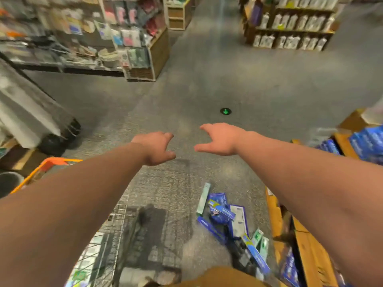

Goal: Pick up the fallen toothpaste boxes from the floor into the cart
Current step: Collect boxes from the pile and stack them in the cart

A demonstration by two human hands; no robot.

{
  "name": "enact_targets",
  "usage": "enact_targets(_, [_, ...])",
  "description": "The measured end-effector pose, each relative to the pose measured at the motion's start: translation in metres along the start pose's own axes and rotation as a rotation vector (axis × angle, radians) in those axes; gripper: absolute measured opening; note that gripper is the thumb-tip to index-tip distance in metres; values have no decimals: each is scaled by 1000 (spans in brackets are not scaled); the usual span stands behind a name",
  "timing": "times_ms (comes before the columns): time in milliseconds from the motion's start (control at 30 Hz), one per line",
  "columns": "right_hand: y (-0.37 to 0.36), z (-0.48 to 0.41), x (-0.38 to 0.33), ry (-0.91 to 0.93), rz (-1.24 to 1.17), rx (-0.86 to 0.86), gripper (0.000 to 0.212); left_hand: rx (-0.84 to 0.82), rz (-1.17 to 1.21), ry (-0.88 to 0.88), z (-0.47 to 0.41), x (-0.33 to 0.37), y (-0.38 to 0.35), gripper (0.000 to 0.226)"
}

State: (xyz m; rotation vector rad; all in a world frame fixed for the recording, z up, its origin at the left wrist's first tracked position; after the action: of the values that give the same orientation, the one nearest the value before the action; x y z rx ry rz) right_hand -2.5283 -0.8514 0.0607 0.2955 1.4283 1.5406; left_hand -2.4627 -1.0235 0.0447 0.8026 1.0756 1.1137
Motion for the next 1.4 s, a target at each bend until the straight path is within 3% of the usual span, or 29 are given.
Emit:
enact_targets(167, [-3,6,74,-107,-54,-6,93,-55,-48,-113,-41,61,-4,71])
enact_targets(467, [-19,-25,169,-300,-138,13,91,-104,-76,-267,-159,101,-27,75])
enact_targets(700, [-68,-36,265,-542,-239,32,83,-147,-119,-506,-260,182,-79,72])
enact_targets(933, [-203,-58,390,-691,-358,-80,86,-184,-207,-700,-344,295,-212,65])
enact_targets(1100, [-344,-79,486,-772,-398,-116,74,-237,-233,-686,-403,362,-347,59])
enact_targets(1233, [-472,-70,544,-801,-420,-238,63,-284,-238,-685,-424,406,-456,60])
enact_targets(1400, [-592,-59,590,-857,-484,-331,72,-322,-248,-715,-435,455,-566,49])
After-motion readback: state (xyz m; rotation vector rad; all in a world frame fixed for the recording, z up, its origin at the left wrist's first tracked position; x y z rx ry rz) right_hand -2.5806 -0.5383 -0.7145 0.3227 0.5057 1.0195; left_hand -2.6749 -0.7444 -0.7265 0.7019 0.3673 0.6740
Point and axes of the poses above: each hand's wrist, its own z-axis away from the middle knuckle, its own y-axis out of the back of the hand, x = y × z, the point moved 8 cm from there along -z, towards the middle knuckle, and after that the axes turned 13 degrees about -z, right-handed, at the moved point
